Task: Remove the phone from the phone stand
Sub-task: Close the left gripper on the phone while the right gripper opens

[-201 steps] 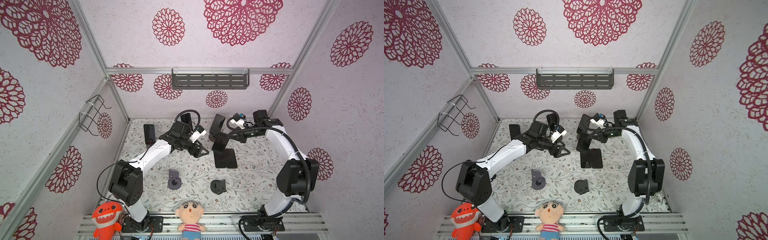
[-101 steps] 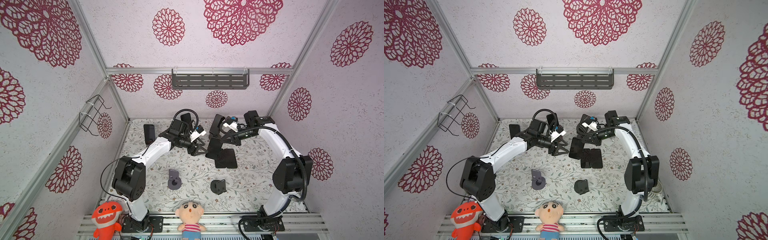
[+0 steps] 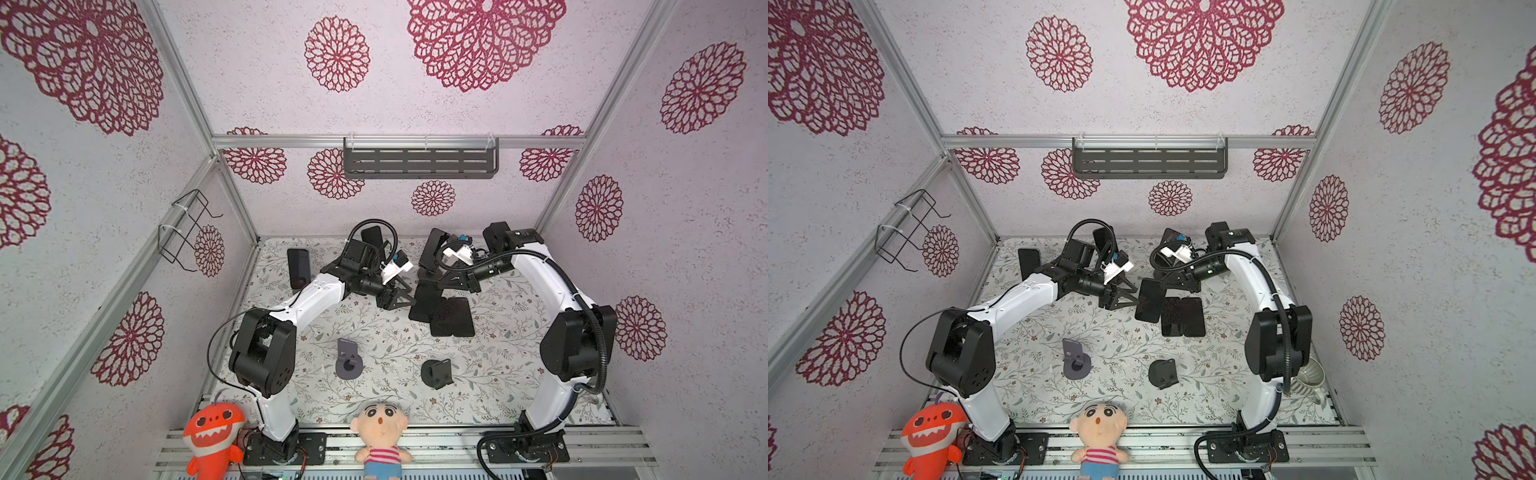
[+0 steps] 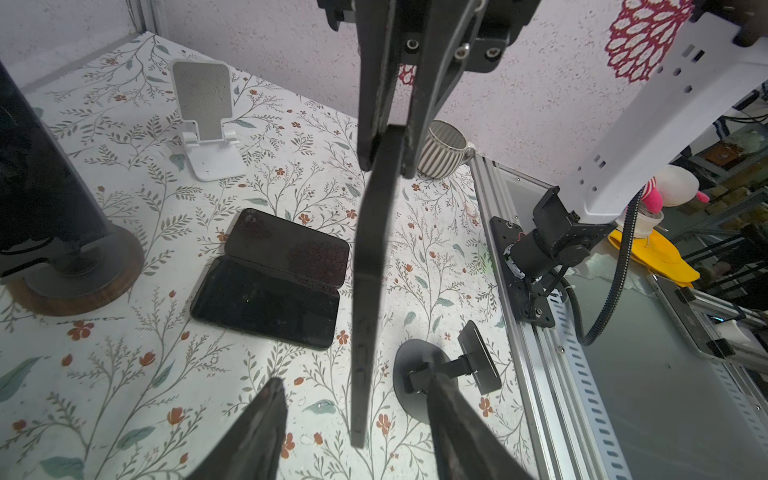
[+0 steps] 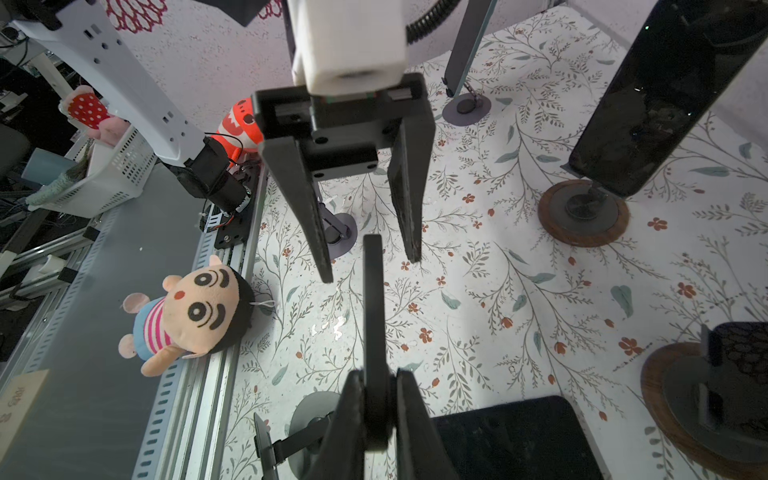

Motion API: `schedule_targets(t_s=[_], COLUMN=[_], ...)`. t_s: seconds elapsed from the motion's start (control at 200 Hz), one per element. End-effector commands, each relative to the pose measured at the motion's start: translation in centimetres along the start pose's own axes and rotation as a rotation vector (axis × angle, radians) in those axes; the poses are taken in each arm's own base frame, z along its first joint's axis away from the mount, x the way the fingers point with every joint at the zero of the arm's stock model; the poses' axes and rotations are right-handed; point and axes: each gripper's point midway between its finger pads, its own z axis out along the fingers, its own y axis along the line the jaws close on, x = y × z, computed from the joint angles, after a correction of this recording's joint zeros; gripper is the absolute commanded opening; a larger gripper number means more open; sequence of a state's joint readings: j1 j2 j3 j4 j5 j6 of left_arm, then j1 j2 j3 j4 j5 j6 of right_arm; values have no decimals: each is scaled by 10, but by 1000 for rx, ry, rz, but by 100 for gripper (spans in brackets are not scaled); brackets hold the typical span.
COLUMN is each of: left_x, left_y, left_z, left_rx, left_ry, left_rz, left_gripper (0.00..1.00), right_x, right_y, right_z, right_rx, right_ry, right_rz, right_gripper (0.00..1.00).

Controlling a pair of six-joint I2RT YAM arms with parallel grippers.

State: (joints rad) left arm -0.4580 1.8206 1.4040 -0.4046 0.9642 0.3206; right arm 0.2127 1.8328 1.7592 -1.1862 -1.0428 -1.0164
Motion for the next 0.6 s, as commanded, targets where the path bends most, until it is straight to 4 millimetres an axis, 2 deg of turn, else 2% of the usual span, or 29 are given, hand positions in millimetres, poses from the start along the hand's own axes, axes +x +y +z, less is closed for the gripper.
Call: schedule_targets(t_s=[0.0,0.2,0.35,0.42,0.59], left_x=[-8,-7,-5,-5,-5], left_y=[1,-2,-3,-3,-2], left_z=[1,4,4,5,5], left_rx=[23,37,45,48,52], left_ry=[-30,-34,-34,-34,-30], left_rz=[35,31,27,26,22], left_gripper=[58,48,35,33,22], right_x=[-29,-34,-36,-38,-40], right_y=[18,17,15,14,8], right_z=[-5,-4,-3,-3,-2], right_rx=[-52,-53,-49,-49,-29], right_ry=[-93,-110,-119,-133,-143], right_rz=[-70,-78,-78,-83,-87], right_gripper=[0,0,0,0,0])
